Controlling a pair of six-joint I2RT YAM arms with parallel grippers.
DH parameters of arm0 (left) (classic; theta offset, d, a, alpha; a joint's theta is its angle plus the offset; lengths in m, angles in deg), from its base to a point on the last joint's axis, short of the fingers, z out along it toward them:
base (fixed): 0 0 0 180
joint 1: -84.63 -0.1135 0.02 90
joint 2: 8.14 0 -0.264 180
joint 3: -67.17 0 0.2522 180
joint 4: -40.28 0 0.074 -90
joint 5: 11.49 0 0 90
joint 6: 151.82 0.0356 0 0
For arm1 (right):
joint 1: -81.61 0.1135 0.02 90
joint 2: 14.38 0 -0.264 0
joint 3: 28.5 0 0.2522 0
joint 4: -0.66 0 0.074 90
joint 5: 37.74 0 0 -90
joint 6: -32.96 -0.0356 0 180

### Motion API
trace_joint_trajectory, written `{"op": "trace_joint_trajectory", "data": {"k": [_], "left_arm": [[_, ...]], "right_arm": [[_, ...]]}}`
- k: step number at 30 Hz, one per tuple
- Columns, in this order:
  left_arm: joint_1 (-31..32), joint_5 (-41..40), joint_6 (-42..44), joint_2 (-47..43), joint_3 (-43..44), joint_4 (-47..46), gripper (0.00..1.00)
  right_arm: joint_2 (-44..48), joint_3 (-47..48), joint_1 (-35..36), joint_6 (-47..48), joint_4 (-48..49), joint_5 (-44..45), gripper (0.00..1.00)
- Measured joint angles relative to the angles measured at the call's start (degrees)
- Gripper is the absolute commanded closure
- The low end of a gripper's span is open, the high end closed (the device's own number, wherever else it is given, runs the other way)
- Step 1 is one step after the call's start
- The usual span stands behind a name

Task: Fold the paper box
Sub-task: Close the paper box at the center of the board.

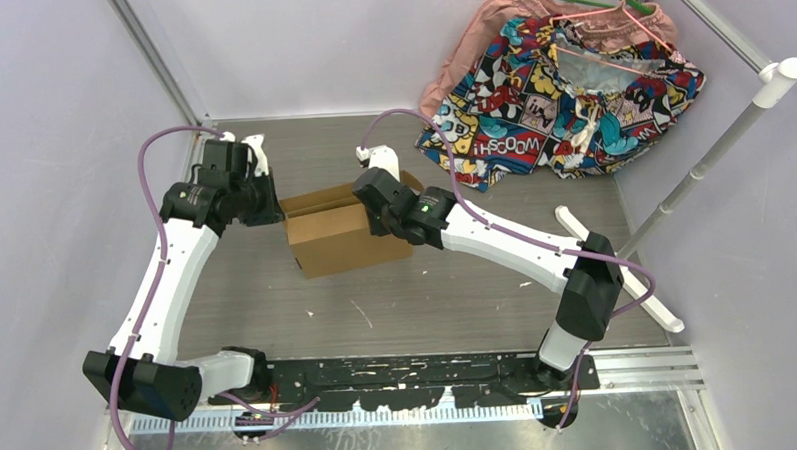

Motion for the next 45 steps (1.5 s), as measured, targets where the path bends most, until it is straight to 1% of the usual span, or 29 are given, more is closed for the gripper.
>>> {"op": "trace_joint_trajectory", "data": {"k": [17, 45], "left_arm": [[0.0, 0.0, 0.98, 0.0, -0.2, -0.02, 1.0], [0.0, 0.24, -0.33, -1.42, -3.67, -1.81, 1.0]], "right_arm": [[0.0, 0.0, 0.0, 0.0, 0.02, -0.07, 0.76], [-0.13, 0.0, -0.07, 0.02, 0.24, 0.04, 0.75]]}}
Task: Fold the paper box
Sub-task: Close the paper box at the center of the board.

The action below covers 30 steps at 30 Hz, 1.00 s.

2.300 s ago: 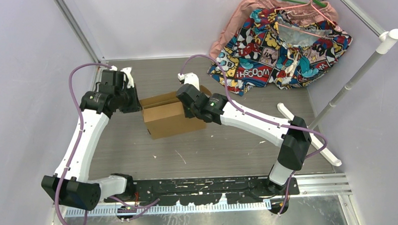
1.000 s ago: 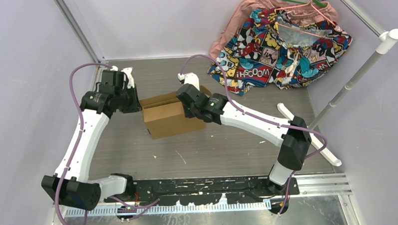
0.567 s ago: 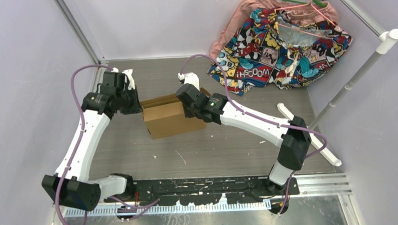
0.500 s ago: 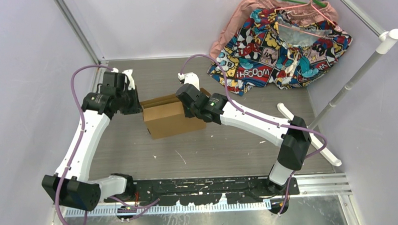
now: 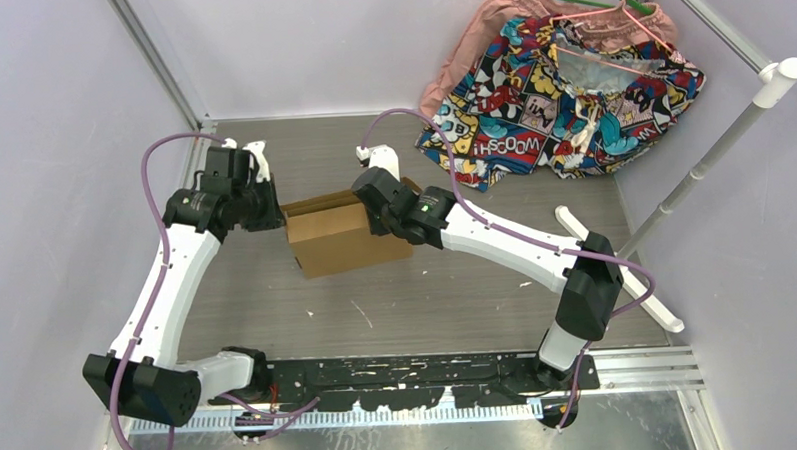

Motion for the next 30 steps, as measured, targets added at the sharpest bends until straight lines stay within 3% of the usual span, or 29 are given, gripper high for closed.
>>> {"op": "trace_joint_trajectory", "data": {"k": [14, 30], "left_arm": [[0.0, 0.02, 0.0, 0.0, -0.02, 0.0, 1.0], [0.0, 0.07, 0.04, 0.0, -0.04, 0.02, 1.0]], "right_arm": [[0.81, -0.9, 0.02, -0.07, 1.16, -0.85, 0.63], [7.96, -4.39, 0.02, 1.84, -1.77, -0.09, 0.6]]}}
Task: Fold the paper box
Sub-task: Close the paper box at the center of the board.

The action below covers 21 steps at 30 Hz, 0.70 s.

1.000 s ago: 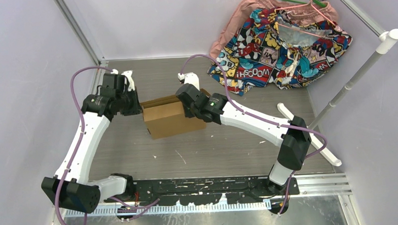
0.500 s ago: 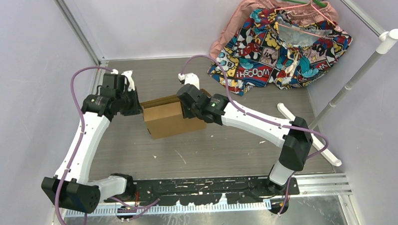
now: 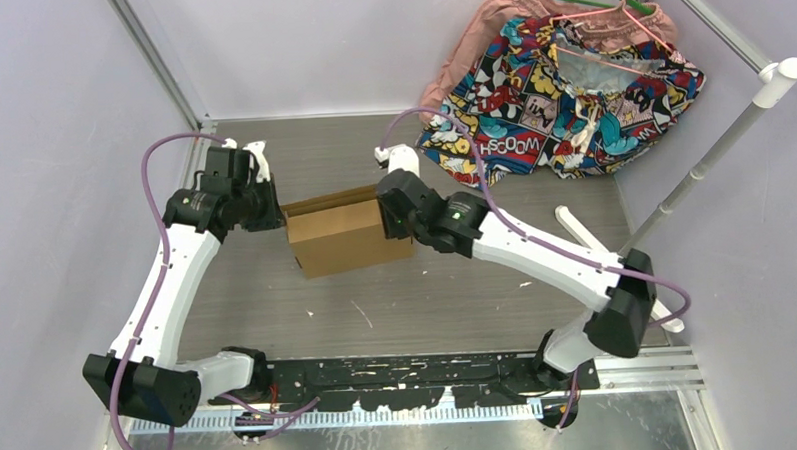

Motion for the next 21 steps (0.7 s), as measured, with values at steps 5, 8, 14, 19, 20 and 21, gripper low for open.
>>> {"op": "trace_joint_trajectory", "data": {"k": [5, 8, 14, 19, 20, 21], "left_arm": [[0.0, 0.0, 0.02, 0.0, 0.0, 0.0, 1.0], [0.0, 0.0, 0.07, 0.0, 0.0, 0.0, 1.0], [0.02, 0.07, 0.28, 0.0, 0.0, 0.0, 1.0], [0.07, 0.15, 0.66, 0.0, 0.0, 0.0, 1.0], [0.07, 0.17, 0.83, 0.0, 0.0, 0.0, 1.0], [0.07, 0.17, 1.01, 0.0, 0.0, 0.0, 1.0]], "right_arm": [[6.67, -1.84, 0.0, 4.35, -0.66, 5.18, 0.56], [9.75, -3.3, -0.24, 7.3, -0.24, 8.85, 0.56], [11.08, -8.15, -4.98, 12.35, 3.67, 9.9, 0.59], [11.1, -12.55, -9.92, 16.06, 7.17, 7.54, 0.6], [11.1, -13.16, -10.6, 16.98, 7.98, 7.15, 0.59], [11.1, -13.46, -10.91, 17.66, 8.61, 6.78, 0.6]]}}
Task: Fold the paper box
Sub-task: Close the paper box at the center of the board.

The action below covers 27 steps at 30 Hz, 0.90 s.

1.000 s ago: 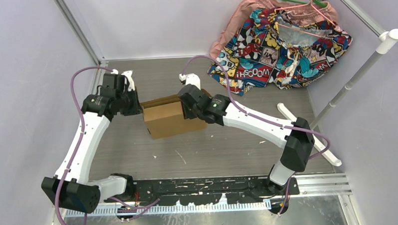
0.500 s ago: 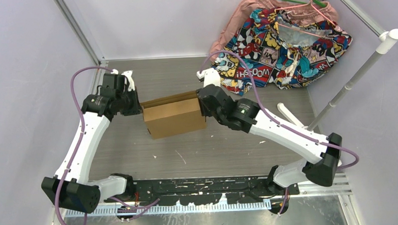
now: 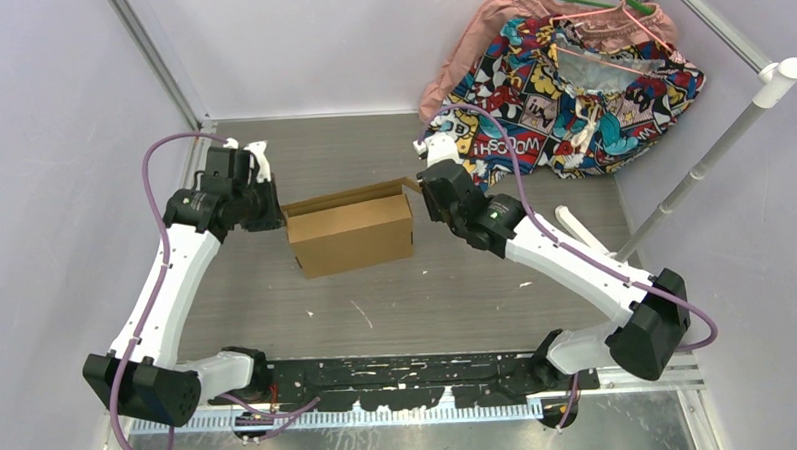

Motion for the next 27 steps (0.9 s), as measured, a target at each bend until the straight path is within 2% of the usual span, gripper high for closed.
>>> {"op": "trace_joint_trajectory", "data": {"k": [12, 27], "left_arm": [[0.37, 0.0, 0.48, 0.0, 0.0, 0.0, 1.0], [0.76, -0.04, 0.48, 0.04, 0.0, 0.02, 1.0]], "right_arm": [[2.62, -1.97, -0.09, 6.45, 9.03, -8.55, 0.63], [0.35, -1.97, -1.64, 9.35, 11.13, -13.7, 0.67]]}}
